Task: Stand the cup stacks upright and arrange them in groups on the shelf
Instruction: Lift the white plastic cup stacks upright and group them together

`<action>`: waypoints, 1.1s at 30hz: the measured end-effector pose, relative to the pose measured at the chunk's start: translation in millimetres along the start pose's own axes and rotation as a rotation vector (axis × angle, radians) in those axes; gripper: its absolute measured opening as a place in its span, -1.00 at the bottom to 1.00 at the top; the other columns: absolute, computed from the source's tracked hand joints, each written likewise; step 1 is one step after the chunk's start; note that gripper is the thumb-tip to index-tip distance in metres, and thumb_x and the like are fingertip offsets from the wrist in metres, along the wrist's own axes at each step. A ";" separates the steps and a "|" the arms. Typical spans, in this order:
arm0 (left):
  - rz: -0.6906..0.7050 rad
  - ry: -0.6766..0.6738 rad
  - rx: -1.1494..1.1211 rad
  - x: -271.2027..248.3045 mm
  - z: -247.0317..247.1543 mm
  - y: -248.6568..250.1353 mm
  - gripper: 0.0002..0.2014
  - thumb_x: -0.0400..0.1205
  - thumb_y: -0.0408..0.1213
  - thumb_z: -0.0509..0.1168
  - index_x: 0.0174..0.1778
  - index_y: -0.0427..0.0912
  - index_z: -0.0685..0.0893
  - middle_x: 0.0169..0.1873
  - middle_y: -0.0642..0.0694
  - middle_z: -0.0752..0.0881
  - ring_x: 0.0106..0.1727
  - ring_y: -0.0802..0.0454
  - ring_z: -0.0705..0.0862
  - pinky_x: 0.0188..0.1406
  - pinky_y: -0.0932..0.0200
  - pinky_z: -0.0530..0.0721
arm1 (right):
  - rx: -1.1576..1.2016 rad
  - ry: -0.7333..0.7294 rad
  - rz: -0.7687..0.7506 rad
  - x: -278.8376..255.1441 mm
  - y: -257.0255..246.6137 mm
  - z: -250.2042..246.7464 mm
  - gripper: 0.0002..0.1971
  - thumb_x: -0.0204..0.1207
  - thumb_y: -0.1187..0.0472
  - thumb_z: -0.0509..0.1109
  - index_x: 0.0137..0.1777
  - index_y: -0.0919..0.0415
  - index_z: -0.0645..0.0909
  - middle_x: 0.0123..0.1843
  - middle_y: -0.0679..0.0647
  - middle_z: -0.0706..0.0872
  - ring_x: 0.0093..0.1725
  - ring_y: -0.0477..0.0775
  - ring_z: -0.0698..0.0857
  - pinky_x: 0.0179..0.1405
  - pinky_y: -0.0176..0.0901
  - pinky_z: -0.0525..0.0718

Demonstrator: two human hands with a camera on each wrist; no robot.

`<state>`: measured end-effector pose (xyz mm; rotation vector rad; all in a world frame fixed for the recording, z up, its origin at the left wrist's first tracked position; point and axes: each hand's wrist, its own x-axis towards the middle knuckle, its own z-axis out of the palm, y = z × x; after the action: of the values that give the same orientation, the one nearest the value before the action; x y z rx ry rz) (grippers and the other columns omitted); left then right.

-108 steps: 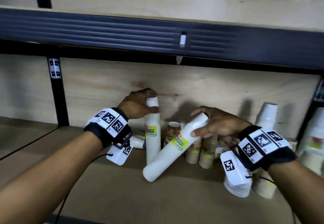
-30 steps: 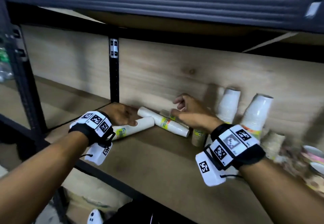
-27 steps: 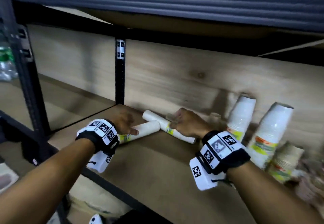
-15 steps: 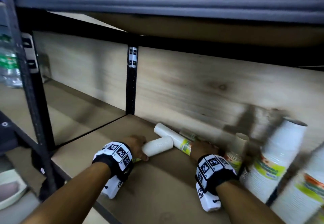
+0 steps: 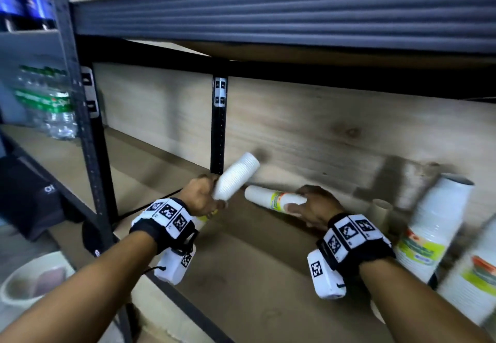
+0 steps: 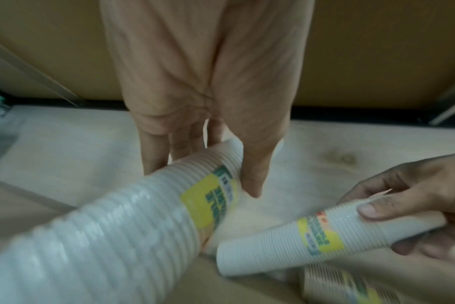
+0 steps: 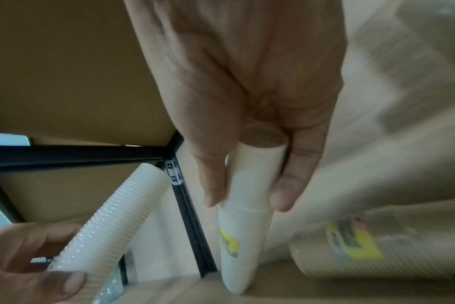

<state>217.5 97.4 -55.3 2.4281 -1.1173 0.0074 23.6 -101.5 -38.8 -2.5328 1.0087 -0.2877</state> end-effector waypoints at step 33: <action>-0.247 -0.059 -0.263 -12.0 25.0 -144.7 -0.25 0.13 0.21 0.52 0.16 -0.09 0.51 -0.03 0.01 0.72 -0.01 0.03 0.74 0.09 -0.06 0.74 | 0.578 -0.117 -0.413 42.7 -147.1 78.9 -0.48 0.38 0.15 0.60 0.29 0.12 0.48 0.18 0.01 0.73 0.15 0.01 0.71 0.18 -0.12 0.65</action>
<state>309.0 176.9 -139.0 2.3212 -0.7794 -0.2746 170.4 -11.4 -44.1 -2.1592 0.2834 -0.4624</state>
